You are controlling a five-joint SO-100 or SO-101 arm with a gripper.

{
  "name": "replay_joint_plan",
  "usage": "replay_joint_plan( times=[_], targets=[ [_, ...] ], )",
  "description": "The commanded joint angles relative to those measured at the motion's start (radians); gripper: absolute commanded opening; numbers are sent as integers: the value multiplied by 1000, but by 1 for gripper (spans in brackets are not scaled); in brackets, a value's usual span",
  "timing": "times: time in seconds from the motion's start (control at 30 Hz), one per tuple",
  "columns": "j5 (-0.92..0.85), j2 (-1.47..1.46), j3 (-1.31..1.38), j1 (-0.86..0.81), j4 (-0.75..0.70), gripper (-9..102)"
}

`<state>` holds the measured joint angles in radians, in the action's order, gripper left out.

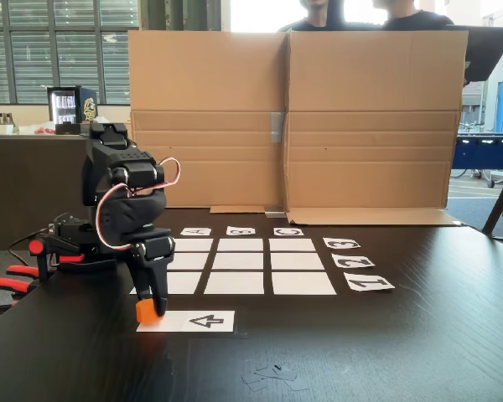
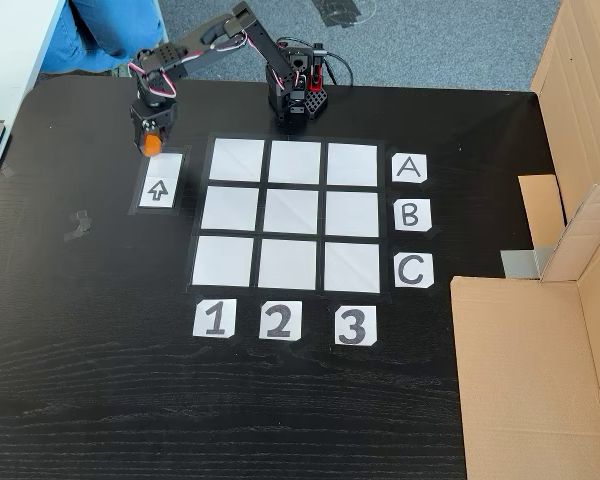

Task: Pick up the round, orange token and place it in the grid on square B1.

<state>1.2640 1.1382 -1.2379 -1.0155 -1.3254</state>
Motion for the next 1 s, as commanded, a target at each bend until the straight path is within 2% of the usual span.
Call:
replay_joint_plan(
  times=[0.0,0.3,0.97],
  targets=[
    [-20,186,-17,-15,-6,0],
    [-118,500,-190,55,28,0],
    [-152,759,-408,502,37,0]
  ],
)
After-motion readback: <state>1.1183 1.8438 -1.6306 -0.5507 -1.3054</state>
